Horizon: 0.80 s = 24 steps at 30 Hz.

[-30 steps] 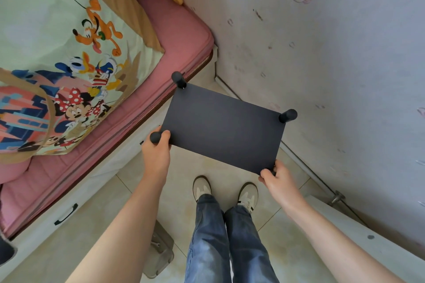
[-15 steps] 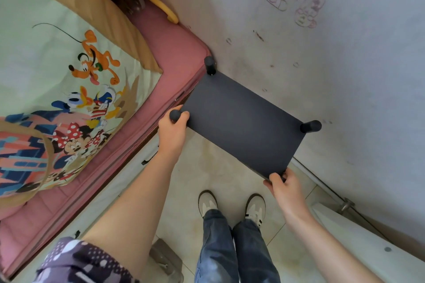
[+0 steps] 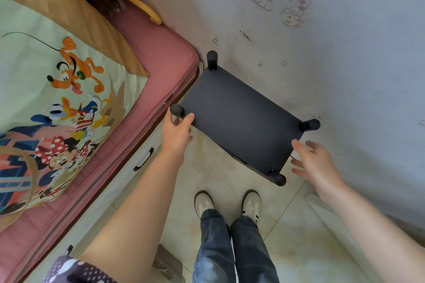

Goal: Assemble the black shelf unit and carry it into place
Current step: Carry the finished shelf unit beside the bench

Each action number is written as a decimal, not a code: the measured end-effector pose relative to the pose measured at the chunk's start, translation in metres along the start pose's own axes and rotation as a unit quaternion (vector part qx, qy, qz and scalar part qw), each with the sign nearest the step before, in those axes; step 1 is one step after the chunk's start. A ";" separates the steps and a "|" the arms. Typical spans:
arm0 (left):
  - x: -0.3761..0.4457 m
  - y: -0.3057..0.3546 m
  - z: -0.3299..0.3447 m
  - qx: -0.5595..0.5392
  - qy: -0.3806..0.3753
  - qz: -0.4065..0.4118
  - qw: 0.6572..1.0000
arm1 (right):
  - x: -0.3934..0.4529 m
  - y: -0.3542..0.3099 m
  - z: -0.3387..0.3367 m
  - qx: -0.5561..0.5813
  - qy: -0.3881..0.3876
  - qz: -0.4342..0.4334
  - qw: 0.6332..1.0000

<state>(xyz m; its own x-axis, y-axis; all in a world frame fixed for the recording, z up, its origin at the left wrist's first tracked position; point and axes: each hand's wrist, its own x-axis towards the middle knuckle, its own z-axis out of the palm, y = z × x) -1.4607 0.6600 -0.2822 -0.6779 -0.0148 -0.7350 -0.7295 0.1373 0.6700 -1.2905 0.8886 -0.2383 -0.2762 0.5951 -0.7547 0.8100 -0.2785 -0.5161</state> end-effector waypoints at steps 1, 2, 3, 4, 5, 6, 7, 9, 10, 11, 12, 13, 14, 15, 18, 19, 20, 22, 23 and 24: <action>-0.002 -0.002 0.001 -0.040 -0.011 -0.044 0.998 | 0.005 -0.009 -0.003 0.013 0.007 -0.014 1.000; -0.005 -0.003 0.002 -0.088 -0.029 -0.092 0.991 | 0.012 -0.017 -0.005 0.024 0.006 -0.030 0.999; -0.008 -0.004 0.004 -0.126 -0.058 -0.131 0.982 | 0.019 -0.024 -0.006 0.031 0.006 -0.039 0.999; -0.012 -0.006 0.007 -0.143 -0.087 -0.154 0.974 | 0.025 -0.030 -0.005 0.037 0.007 -0.045 0.998; -0.017 -0.008 0.011 -0.146 -0.110 -0.164 0.969 | 0.029 -0.035 -0.003 0.043 0.007 -0.048 0.998; -0.020 -0.011 0.015 -0.152 -0.119 -0.162 0.968 | 0.033 -0.038 -0.002 0.048 0.012 -0.048 0.998; -0.022 -0.013 0.019 -0.164 -0.117 -0.149 0.968 | 0.037 -0.039 -0.002 0.044 0.018 -0.050 0.998; -0.025 -0.013 0.024 -0.182 -0.110 -0.118 0.970 | 0.043 -0.038 -0.003 0.035 0.023 -0.065 0.997; -0.025 -0.012 0.026 -0.182 -0.108 -0.106 0.972 | 0.045 -0.036 -0.005 0.034 0.025 -0.073 0.996; -0.024 -0.011 0.029 -0.178 -0.108 -0.099 0.973 | 0.047 -0.033 -0.008 0.034 0.028 -0.081 0.996; -0.024 -0.010 0.032 -0.174 -0.110 -0.097 0.974 | 0.049 -0.030 -0.010 0.033 0.032 -0.088 0.995; -0.025 -0.009 0.035 -0.169 -0.117 -0.098 0.974 | 0.049 -0.028 -0.012 0.033 0.040 -0.094 0.994; -0.026 -0.008 0.038 -0.167 -0.122 -0.101 0.973 | 0.050 -0.026 -0.015 0.036 0.048 -0.097 0.993; -0.026 -0.007 0.040 -0.168 -0.128 -0.104 0.972 | 0.051 -0.026 -0.017 0.041 0.054 -0.098 0.993; -0.027 -0.006 0.046 -0.181 -0.140 -0.108 0.967 | 0.054 -0.028 -0.022 0.057 0.059 -0.090 0.993; -0.026 -0.007 0.047 -0.186 -0.140 -0.110 0.966 | 0.054 -0.029 -0.023 0.057 0.057 -0.089 0.993; -0.025 -0.009 0.047 -0.188 -0.140 -0.112 0.966 | 0.054 -0.031 -0.023 0.057 0.057 -0.087 0.993; -0.025 -0.012 0.047 -0.191 -0.138 -0.118 0.965 | 0.054 -0.033 -0.022 0.068 0.057 -0.081 0.993; -0.025 -0.014 0.047 -0.191 -0.137 -0.122 0.964 | 0.054 -0.033 -0.022 0.079 0.057 -0.077 0.992; -0.025 -0.016 0.046 -0.190 -0.135 -0.124 0.965 | 0.053 -0.033 -0.022 0.095 0.057 -0.069 0.991</action>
<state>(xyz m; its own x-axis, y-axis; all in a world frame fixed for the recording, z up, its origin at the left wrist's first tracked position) -1.4279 0.7039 -0.2791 -0.4680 0.2645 -0.8432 -0.8813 -0.2105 0.4231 -1.3210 0.9455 -0.2520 -0.3097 0.7154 -0.6264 0.6537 -0.3182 -0.6866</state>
